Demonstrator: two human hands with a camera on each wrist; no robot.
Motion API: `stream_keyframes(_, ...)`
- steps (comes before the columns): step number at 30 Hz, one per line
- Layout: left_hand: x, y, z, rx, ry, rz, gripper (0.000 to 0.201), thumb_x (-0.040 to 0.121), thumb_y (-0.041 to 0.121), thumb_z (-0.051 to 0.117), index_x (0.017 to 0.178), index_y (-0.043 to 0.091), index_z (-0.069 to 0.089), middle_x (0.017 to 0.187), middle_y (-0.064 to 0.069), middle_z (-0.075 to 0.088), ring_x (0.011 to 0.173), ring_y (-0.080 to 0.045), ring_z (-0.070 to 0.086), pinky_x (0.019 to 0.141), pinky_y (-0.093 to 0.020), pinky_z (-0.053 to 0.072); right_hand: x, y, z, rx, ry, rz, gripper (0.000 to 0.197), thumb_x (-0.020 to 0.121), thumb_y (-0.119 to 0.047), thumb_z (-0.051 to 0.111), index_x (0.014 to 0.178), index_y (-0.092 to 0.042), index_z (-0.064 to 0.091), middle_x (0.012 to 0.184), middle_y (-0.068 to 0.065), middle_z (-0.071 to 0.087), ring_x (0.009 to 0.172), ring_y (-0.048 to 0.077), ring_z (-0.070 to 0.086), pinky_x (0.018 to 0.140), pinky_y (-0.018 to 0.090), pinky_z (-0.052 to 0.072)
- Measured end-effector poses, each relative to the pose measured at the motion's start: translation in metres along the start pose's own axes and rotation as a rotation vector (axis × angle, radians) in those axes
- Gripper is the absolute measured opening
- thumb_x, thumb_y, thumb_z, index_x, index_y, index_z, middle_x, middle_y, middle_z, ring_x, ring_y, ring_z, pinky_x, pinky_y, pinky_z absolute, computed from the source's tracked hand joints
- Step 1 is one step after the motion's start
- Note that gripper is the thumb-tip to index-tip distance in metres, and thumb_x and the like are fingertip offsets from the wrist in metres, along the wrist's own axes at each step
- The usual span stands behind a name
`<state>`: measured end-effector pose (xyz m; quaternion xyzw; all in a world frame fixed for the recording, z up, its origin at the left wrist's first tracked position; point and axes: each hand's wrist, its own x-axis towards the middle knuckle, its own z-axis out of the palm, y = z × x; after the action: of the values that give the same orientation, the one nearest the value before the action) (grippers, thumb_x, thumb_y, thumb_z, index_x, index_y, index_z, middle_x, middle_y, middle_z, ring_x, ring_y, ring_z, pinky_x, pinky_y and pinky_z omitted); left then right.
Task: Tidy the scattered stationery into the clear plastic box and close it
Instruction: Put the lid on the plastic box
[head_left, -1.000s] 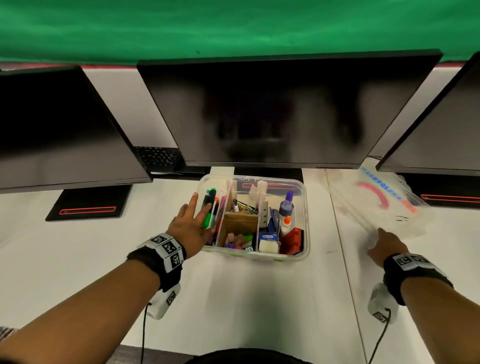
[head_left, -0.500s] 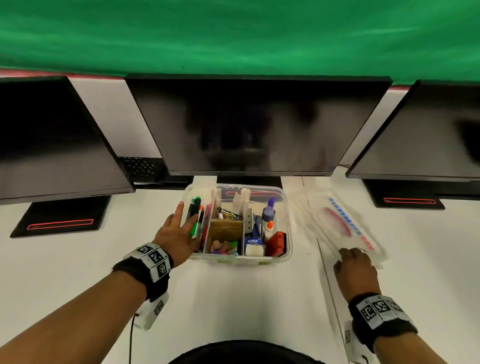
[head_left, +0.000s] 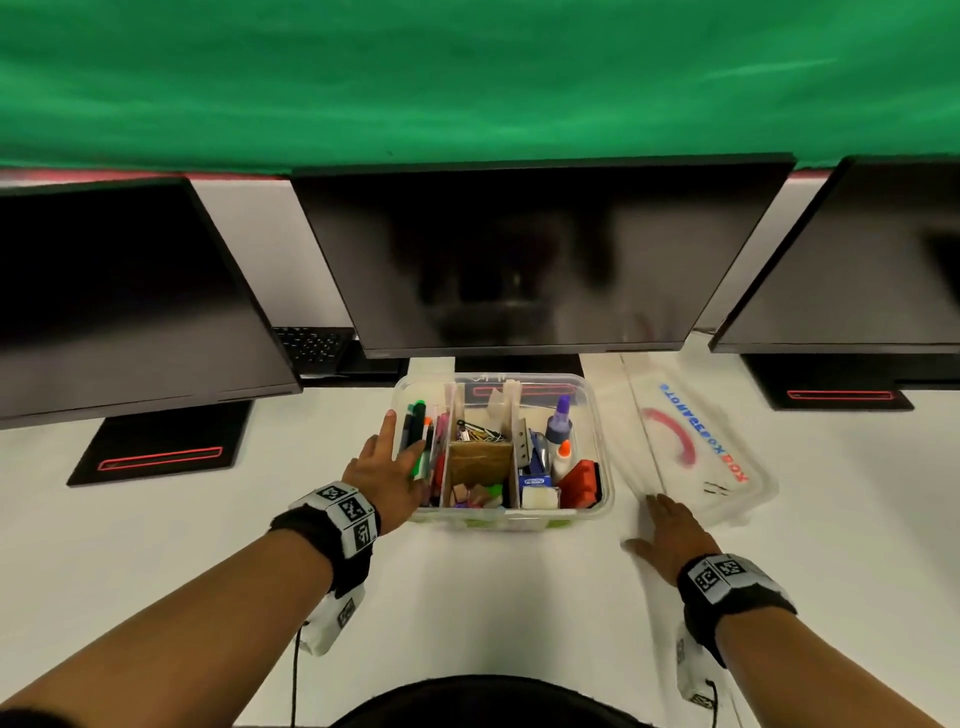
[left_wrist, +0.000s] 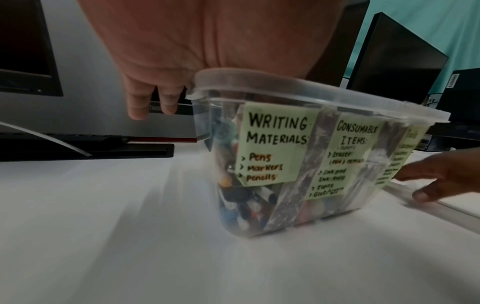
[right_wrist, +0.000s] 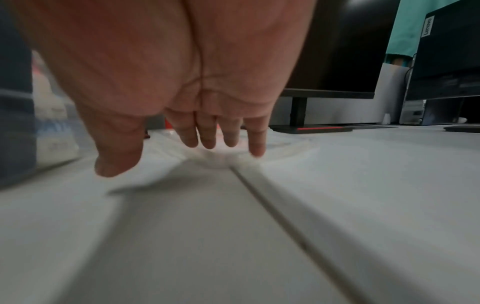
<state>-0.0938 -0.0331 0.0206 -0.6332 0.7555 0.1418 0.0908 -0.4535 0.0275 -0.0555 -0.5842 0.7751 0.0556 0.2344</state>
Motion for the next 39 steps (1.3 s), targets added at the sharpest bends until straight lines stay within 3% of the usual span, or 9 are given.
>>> stream_keyframes(5, 0.002, -0.002, 0.003, 0.009, -0.025, 0.004, 0.064, 0.093, 0.049, 0.040, 0.149, 0.033, 0.014, 0.156, -0.010, -0.020, 0.145, -0.033, 0.011, 0.117, -0.044, 0.028, -0.002, -0.003, 0.006, -0.085, 0.139, 0.129, 0.060, 0.090, -0.039, 0.055, 0.142, -0.019, 0.031, 0.138, 0.005, 0.046, 0.126, 0.024, 0.046, 0.100, 0.039, 0.039)
stream_keyframes(11, 0.000, 0.000, 0.000, 0.011, -0.025, 0.015, 0.064, 0.094, 0.047, 0.040, 0.150, 0.031, 0.012, 0.157, -0.011, -0.019, 0.146, -0.033, 0.008, 0.118, -0.044, 0.026, -0.016, -0.012, -0.022, -0.253, 0.156, 0.048, 0.027, 0.088, -0.014, 0.048, 0.114, -0.006, 0.053, 0.115, 0.011, 0.061, 0.106, 0.027, 0.059, 0.087, 0.031, 0.049)
stream_keyframes(15, -0.001, -0.001, -0.010, 0.031, -0.031, 0.002, 0.073, 0.090, 0.051, 0.045, 0.150, 0.031, 0.007, 0.158, -0.010, -0.011, 0.146, -0.033, 0.003, 0.117, -0.049, 0.021, -0.035, -0.019, -0.083, 0.041, 0.511, -0.032, 0.025, 0.078, 0.005, 0.055, 0.101, 0.005, 0.063, 0.096, 0.025, 0.064, 0.090, 0.040, 0.062, 0.076, 0.038, 0.050)
stream_keyframes(18, 0.003, -0.001, -0.028, -0.132, 0.038, 0.033, 0.078, 0.087, 0.042, 0.055, 0.150, 0.027, 0.011, 0.159, -0.011, 0.007, 0.146, -0.034, 0.006, 0.119, -0.049, 0.018, -0.062, -0.027, -0.135, 0.158, 0.763, -0.129, 0.023, 0.079, 0.013, 0.054, 0.098, 0.009, 0.067, 0.090, 0.030, 0.064, 0.084, 0.044, 0.062, 0.078, 0.039, 0.048)
stream_keyframes(24, 0.002, 0.011, -0.080, -0.589, 0.319, 0.116, 0.070, 0.087, 0.029, 0.064, 0.146, 0.020, 0.027, 0.152, -0.007, 0.032, 0.140, -0.022, 0.029, 0.116, -0.034, 0.025, -0.123, -0.064, -0.205, 0.322, 0.940, -0.419, 0.012, 0.085, -0.001, 0.064, 0.096, 0.002, 0.068, 0.086, 0.011, 0.065, 0.080, 0.021, 0.057, 0.073, 0.010, 0.033)
stream_keyframes(29, -0.004, 0.011, -0.105, -0.835, 0.299, 0.125, 0.076, 0.084, 0.022, 0.068, 0.147, 0.024, 0.024, 0.150, -0.004, 0.035, 0.139, -0.018, 0.033, 0.113, -0.031, 0.027, -0.133, -0.089, -0.228, 0.629, 0.726, -0.585, 0.017, 0.087, -0.007, 0.062, 0.087, -0.024, 0.065, 0.074, -0.013, 0.065, 0.070, 0.008, 0.062, 0.066, 0.010, 0.048)
stream_keyframes(32, -0.005, 0.003, -0.103, -1.059, 0.253, 0.181, 0.061, 0.085, 0.012, 0.066, 0.138, 0.022, 0.037, 0.132, -0.002, 0.056, 0.125, -0.016, 0.050, 0.111, -0.042, 0.037, -0.117, -0.097, -0.227, 0.899, 0.522, -0.628, 0.025, 0.087, -0.002, 0.060, 0.082, -0.025, 0.065, 0.072, -0.008, 0.069, 0.061, 0.009, 0.065, 0.063, 0.018, 0.057)
stream_keyframes(36, -0.011, -0.004, -0.101, -1.334, 0.196, 0.087, 0.016, 0.093, 0.008, 0.052, 0.107, 0.016, 0.053, 0.096, -0.005, 0.065, 0.082, -0.012, 0.067, 0.077, -0.030, 0.058, -0.084, -0.106, -0.216, 1.083, 0.467, -0.532, 0.016, 0.090, -0.005, 0.057, 0.083, -0.018, 0.064, 0.080, 0.010, 0.064, 0.065, 0.014, 0.060, 0.061, 0.025, 0.059)
stream_keyframes(39, -0.012, -0.008, -0.091, -1.422, 0.184, -0.012, 0.013, 0.096, 0.006, 0.046, 0.090, 0.016, 0.051, 0.079, -0.005, 0.060, 0.057, -0.005, 0.066, 0.057, -0.018, 0.057, -0.051, -0.104, -0.197, 1.011, 0.458, -0.427, 0.003, 0.091, -0.017, 0.059, 0.090, -0.019, 0.061, 0.085, 0.013, 0.065, 0.074, 0.022, 0.060, 0.064, 0.033, 0.053)
